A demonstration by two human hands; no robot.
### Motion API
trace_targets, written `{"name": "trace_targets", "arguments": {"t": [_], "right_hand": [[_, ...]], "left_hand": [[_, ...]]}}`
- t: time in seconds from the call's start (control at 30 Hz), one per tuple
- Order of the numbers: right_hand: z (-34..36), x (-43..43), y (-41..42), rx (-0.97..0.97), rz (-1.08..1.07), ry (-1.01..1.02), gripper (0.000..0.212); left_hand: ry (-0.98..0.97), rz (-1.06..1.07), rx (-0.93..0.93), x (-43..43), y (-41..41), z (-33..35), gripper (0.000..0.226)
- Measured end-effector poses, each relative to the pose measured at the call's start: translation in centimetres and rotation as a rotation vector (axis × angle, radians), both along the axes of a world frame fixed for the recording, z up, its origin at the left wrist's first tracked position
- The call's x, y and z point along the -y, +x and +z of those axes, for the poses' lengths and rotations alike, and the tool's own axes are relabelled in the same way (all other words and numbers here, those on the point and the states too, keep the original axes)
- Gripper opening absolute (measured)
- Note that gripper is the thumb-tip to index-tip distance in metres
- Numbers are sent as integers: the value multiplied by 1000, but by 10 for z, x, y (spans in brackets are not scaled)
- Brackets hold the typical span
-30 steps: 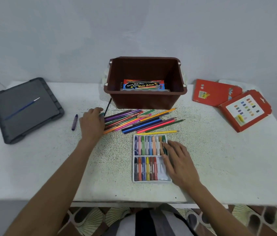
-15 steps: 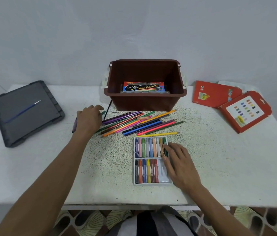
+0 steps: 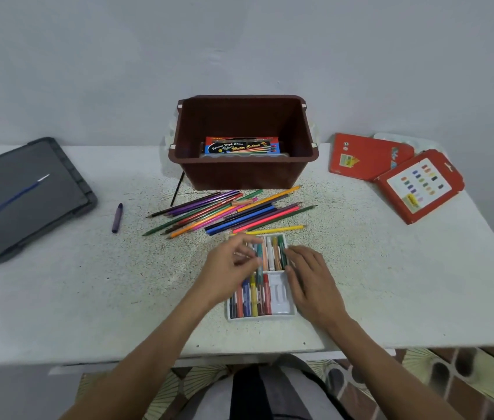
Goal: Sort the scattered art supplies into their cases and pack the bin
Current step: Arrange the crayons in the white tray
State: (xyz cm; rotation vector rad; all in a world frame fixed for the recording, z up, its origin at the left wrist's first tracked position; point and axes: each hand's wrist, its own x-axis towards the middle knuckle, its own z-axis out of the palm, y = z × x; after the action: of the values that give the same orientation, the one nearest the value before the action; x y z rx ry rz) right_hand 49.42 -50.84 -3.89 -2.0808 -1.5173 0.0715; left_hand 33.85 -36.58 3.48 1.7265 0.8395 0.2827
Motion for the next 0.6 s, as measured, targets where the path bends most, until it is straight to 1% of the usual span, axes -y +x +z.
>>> {"name": "trace_targets", "arguments": {"t": [0.13, 0.2, 0.37, 0.5, 0.6], "right_hand": [[2, 1, 0, 15, 9, 9, 36], [1, 1, 1, 13, 11, 3, 37], [0, 2, 2, 26, 23, -21, 40], [1, 2, 1, 19, 18, -17, 40], [1, 1, 1, 28, 12, -19, 39]], "left_hand": [[-41, -14, 25, 25, 2, -10, 32], [-4, -16, 8, 32, 3, -14, 30], [205, -56, -39, 44, 2, -20, 28], [468, -103, -145, 43, 1, -33, 31], [535, -94, -215, 43, 2, -38, 37]]}}
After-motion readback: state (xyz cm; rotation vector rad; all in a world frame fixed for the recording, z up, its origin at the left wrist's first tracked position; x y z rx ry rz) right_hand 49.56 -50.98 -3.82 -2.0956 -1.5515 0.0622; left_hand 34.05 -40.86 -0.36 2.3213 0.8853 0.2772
